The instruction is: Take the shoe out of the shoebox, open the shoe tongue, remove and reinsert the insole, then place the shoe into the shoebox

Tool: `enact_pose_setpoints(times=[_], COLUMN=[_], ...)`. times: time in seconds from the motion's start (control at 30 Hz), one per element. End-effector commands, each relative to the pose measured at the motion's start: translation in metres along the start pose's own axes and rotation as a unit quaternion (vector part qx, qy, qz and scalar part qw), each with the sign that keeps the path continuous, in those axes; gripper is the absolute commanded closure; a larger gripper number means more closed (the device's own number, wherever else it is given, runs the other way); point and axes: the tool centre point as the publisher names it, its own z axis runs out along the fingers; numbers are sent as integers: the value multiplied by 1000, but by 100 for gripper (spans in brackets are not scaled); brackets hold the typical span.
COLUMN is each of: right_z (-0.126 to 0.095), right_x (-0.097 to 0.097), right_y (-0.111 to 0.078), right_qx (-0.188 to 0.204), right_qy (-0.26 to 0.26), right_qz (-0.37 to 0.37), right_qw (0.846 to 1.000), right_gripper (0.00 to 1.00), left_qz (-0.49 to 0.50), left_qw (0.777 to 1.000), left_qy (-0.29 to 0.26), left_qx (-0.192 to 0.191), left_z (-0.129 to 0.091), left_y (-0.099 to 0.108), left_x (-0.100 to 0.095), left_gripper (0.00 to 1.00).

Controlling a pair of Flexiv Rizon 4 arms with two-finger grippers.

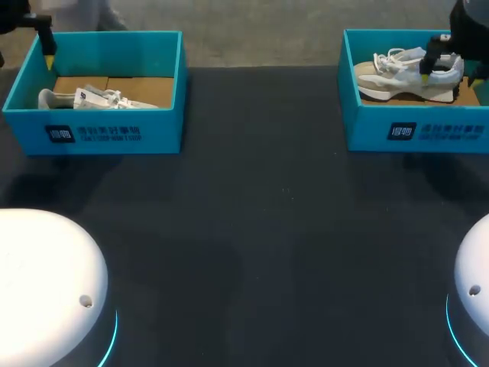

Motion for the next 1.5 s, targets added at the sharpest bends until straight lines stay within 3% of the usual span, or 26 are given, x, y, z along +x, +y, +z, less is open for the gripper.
enact_pose_setpoints(times=[0.03,0.7,0.9,1.13,1.5], right_z=[10,10,26,53,85], right_x=[2,2,-14,-25,-54], right_y=[41,41,79,113,151], right_qx=[42,42,13,7,35], right_qy=[-7,-7,-41,-61,-75], right_qz=[7,7,35,43,48], right_qw=[999,999,998,997,995], right_gripper=[0,0,0,0,0], left_qz=[0,0,0,0,0], left_qw=[1000,1000,1000,1000,1000], left_qy=[1,1,1,1,1], left_qx=[-1,-1,-1,-1,-1], left_z=[-1,-1,-1,-1,-1], left_y=[-1,-1,-1,-1,-1], left_x=[0,0,0,0,0], left_gripper=[0,0,0,0,0])
